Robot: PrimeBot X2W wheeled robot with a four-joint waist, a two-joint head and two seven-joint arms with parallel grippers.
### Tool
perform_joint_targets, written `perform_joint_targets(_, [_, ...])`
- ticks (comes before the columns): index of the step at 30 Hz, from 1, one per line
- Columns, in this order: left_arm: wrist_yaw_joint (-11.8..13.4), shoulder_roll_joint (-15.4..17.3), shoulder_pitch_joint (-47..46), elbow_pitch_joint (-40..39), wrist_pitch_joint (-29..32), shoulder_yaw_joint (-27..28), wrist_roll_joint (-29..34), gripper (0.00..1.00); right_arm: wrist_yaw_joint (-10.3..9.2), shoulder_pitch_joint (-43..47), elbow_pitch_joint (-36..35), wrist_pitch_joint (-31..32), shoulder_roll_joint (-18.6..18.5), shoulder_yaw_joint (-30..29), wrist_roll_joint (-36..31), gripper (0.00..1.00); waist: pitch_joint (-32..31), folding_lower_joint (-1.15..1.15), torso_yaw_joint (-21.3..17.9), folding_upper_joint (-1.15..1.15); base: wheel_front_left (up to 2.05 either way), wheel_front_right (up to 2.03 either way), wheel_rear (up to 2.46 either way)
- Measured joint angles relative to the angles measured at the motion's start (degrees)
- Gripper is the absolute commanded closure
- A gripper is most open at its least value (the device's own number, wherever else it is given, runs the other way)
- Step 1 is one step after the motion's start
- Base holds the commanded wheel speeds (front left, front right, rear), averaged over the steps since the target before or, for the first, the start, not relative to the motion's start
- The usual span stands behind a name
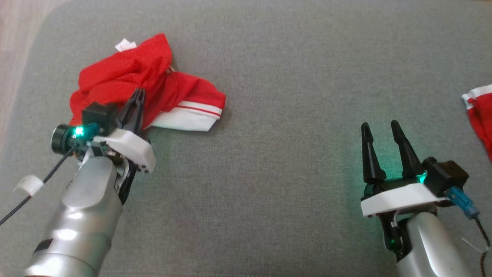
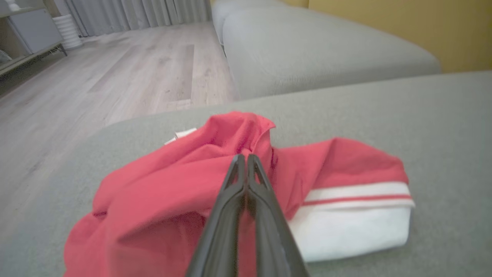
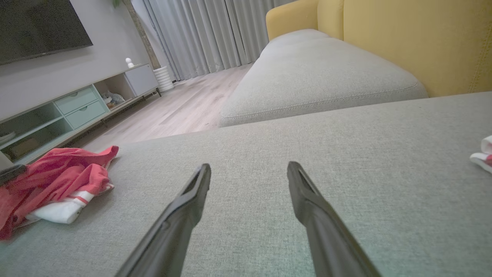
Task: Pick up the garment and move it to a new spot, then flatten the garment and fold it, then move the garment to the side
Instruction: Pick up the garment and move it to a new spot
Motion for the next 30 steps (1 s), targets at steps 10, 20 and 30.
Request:
perform_joint_targets(10, [0.0,-0.6,3.8,-18.7,-0.7,-1.1,-11.1,1.0,0.0,0.3,0.5,0.0,0.0,0.4,2.0,0.0,-5.2,0.0,-2.1,0.0,0.0,0.0,0.0])
perform_joint_targets(20, [0.9,-6.3,7.7,-35.5,3.8,-6.9,-18.6,1.0,0.01,2.1,1.5,0.0,0.0,2.0,4.3,0.0,-8.7,0.0,-8.7,0.0,0.0,0.0,0.0])
perform_joint_targets(30, [7.8,-8.1,4.5,-40.2,2.8,-22.8,-28.5,0.98,0.01,1.6,1.5,0.0,0.0,4.1,6.3,0.0,-7.6,0.0,-18.3,0.0,0.0,0.0,0.0])
